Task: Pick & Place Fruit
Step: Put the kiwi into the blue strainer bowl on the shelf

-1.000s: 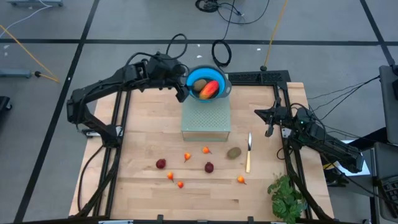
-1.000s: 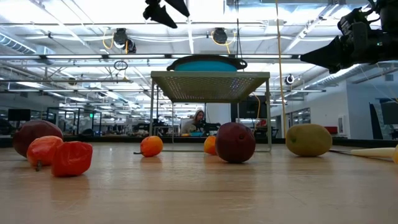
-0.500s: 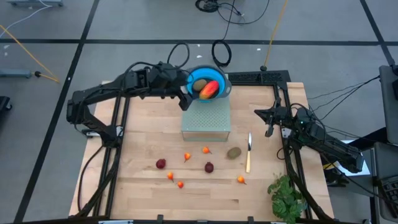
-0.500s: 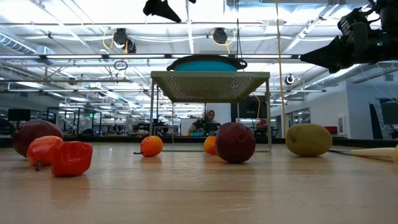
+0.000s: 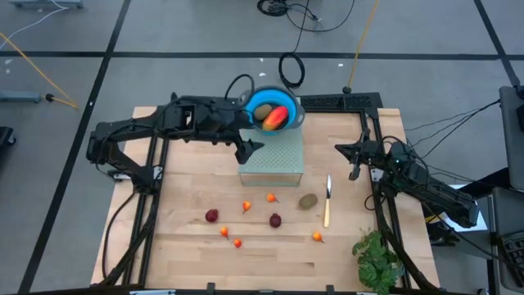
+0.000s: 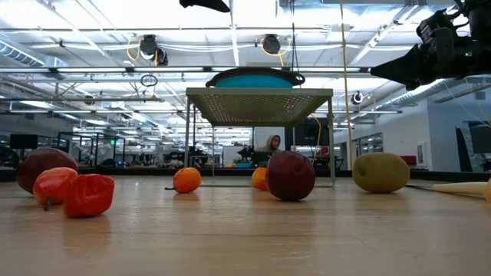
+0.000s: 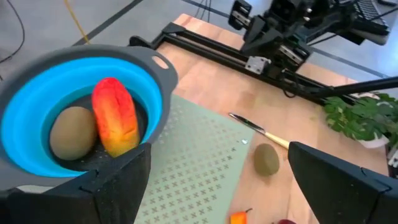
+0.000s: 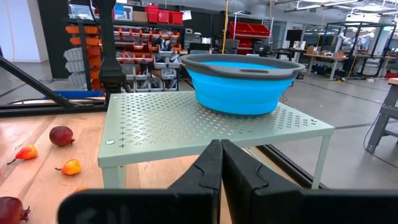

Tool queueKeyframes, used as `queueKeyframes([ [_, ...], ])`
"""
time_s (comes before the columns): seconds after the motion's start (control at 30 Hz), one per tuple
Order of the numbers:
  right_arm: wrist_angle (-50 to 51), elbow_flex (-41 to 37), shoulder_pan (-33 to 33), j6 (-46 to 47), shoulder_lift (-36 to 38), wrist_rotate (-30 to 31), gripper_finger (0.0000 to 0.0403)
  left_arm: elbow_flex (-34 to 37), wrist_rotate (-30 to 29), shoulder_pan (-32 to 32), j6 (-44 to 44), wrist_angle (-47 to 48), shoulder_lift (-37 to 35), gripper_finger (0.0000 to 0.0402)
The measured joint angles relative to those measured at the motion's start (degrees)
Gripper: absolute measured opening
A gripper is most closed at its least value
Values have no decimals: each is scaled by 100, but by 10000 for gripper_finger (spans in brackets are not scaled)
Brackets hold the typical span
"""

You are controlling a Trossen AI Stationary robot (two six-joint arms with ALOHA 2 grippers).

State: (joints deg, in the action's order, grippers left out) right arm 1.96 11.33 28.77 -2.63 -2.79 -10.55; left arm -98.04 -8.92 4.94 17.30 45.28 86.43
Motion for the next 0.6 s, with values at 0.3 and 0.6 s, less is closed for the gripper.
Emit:
queueKeyframes([
  [0.3, 2, 0, 2, 0, 0, -2, 0, 0, -12, -263, -301, 0, 1, 370],
  [0.6, 2, 0, 2, -46, 0, -2, 0, 0, -11, -397, -580, 203, 2, 379],
])
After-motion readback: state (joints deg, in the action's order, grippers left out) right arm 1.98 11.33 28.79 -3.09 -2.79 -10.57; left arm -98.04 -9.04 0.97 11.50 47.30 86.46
